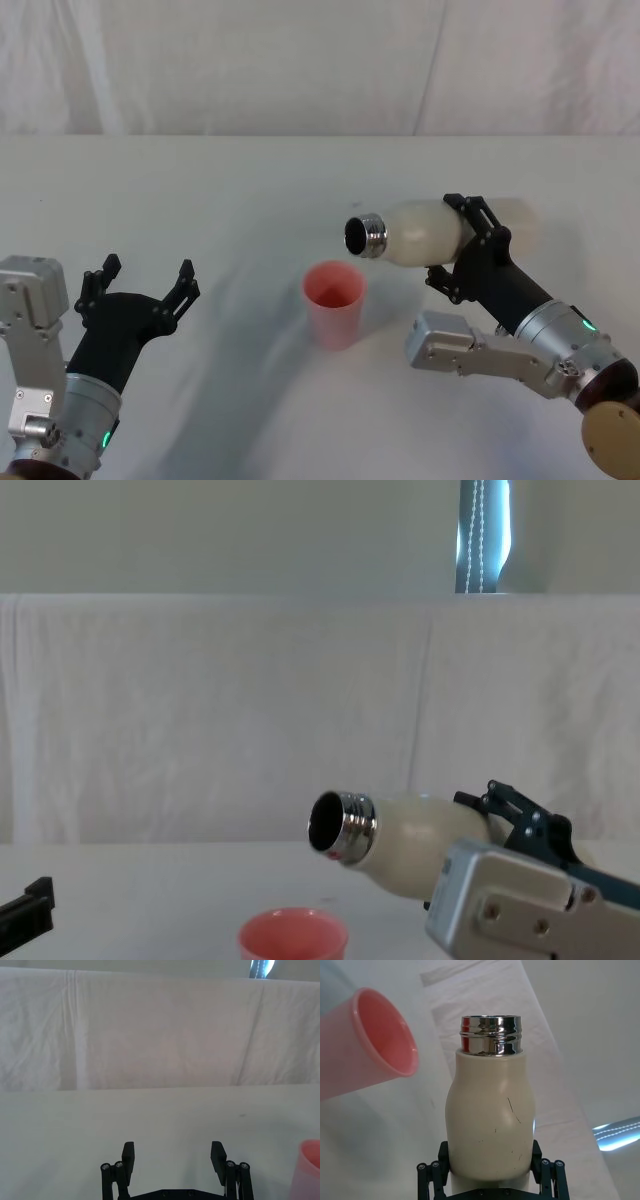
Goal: Grasp the thermos with one hand and pour water into the cup lid.
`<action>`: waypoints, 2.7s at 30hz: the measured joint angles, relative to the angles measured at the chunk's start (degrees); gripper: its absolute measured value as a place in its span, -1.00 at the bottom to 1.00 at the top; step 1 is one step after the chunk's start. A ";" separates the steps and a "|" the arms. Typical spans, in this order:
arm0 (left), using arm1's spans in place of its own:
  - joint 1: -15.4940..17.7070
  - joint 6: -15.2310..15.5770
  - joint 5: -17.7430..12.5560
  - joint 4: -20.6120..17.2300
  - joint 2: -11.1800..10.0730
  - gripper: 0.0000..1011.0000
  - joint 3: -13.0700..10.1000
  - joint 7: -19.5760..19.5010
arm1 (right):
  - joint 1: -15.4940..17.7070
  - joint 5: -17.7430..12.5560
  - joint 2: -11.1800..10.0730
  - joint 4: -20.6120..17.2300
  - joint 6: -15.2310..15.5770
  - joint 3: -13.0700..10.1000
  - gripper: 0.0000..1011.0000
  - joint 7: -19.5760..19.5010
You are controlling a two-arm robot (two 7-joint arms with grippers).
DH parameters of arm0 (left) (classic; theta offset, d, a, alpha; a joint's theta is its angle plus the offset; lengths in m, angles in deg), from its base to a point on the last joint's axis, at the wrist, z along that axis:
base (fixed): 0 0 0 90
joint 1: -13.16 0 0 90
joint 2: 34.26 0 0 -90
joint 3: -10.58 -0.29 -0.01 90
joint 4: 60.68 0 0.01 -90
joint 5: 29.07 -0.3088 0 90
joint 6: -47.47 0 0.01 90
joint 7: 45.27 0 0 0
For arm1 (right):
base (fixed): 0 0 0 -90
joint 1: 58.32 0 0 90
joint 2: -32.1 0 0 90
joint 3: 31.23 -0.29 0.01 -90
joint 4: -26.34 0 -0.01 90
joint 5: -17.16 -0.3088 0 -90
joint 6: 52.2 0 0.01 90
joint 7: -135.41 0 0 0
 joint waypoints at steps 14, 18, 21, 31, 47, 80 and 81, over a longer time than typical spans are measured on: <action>0.00 0.00 0.00 0.00 0.00 0.98 0.00 0.00 | -1.09 1.67 -0.92 1.22 0.64 1.44 0.89 -0.79; 0.00 0.00 0.00 0.00 0.00 0.98 0.00 0.00 | -1.40 1.67 -1.29 0.97 0.77 1.50 0.89 -0.51; 0.00 0.00 0.00 0.00 0.00 0.98 0.00 0.00 | -1.80 1.70 -1.68 0.57 0.89 1.64 0.89 0.23; 0.00 0.00 0.00 0.00 0.00 0.98 0.00 0.00 | -3.08 3.62 -2.12 0.70 1.81 2.76 0.89 0.51; 0.00 0.00 0.00 0.00 0.00 0.98 0.00 0.00 | -3.66 7.89 -2.32 1.58 4.21 4.19 0.89 -2.19; 0.00 0.00 0.00 0.00 0.00 0.98 0.00 0.00 | -3.49 11.26 -3.30 0.68 4.87 5.99 0.89 -3.75; 0.00 0.00 0.00 0.00 0.00 0.98 0.00 0.00 | -3.60 11.49 -3.40 0.67 4.87 6.08 0.89 -3.84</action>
